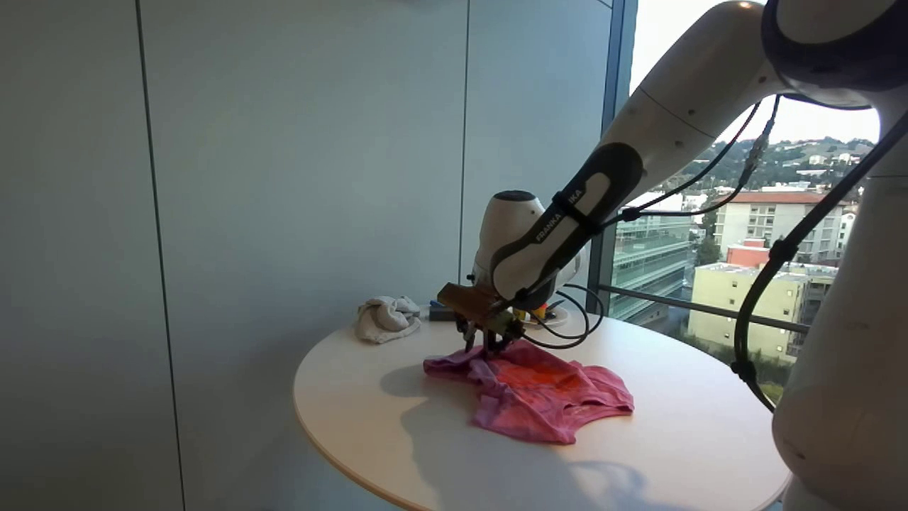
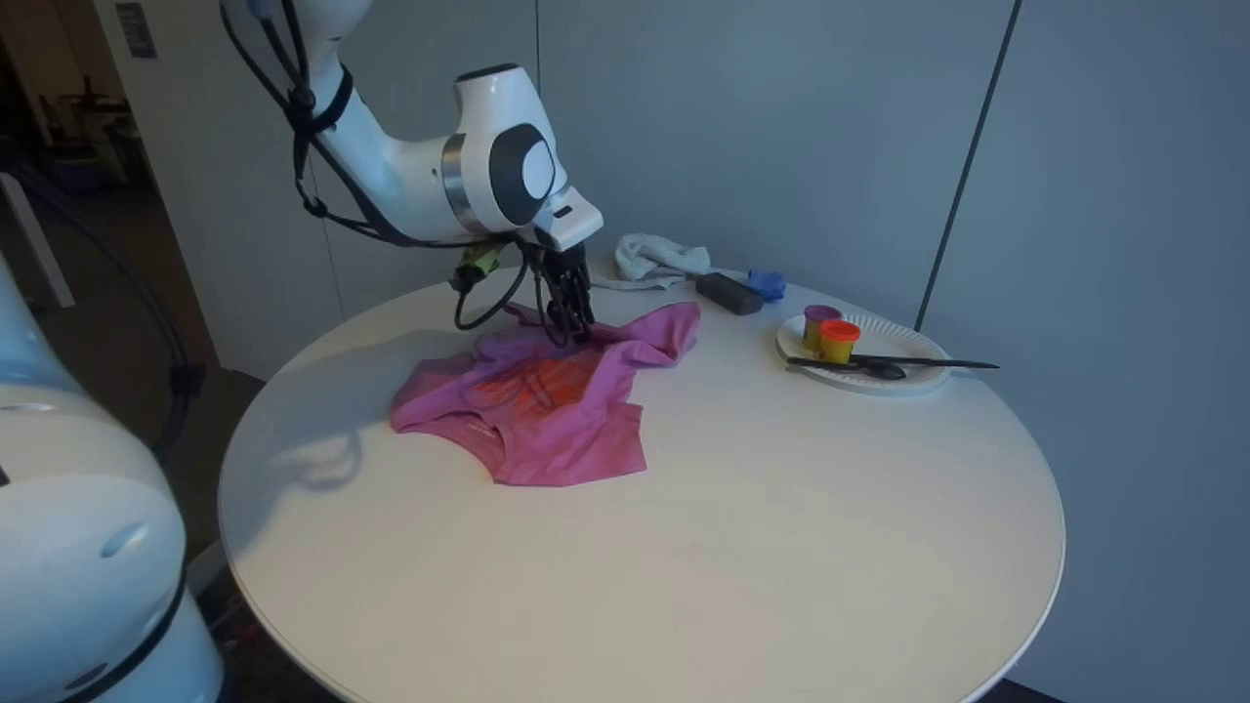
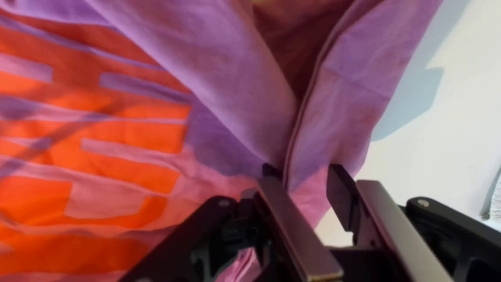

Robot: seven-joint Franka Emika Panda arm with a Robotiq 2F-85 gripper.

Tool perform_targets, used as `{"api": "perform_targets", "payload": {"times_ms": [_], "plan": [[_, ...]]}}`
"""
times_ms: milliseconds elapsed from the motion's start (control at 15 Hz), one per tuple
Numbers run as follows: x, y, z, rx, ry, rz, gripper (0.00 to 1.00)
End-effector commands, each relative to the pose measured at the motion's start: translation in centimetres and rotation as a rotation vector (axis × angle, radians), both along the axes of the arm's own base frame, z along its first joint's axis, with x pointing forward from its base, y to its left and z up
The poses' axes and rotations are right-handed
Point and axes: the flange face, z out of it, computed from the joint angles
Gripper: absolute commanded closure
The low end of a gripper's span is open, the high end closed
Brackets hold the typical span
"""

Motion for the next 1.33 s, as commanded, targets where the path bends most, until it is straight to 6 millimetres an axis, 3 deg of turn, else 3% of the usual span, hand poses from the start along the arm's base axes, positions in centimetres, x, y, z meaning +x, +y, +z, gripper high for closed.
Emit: {"api": "perform_targets", "payload": {"times_ms": [0, 267, 333, 467, 867, 1267], "plan": [[0.6, 1.0, 1.1, -0.037, -0.033, 0.034, 0.9], [0.3, 3.2, 2.4, -0.07, -0.056, 0.121, 0.99], [0.3, 3.6, 2.7, -0.09, -0.057, 0.146, 0.93], [0.9, 3.8, 3.4, -0.149, -0.055, 0.189, 0.92], [3.9, 3.0, 2.8, -0.267, 0.0, 0.289, 0.93], [7.3, 3.5, 3.2, -0.366, -0.015, 0.402, 0.93]]}}
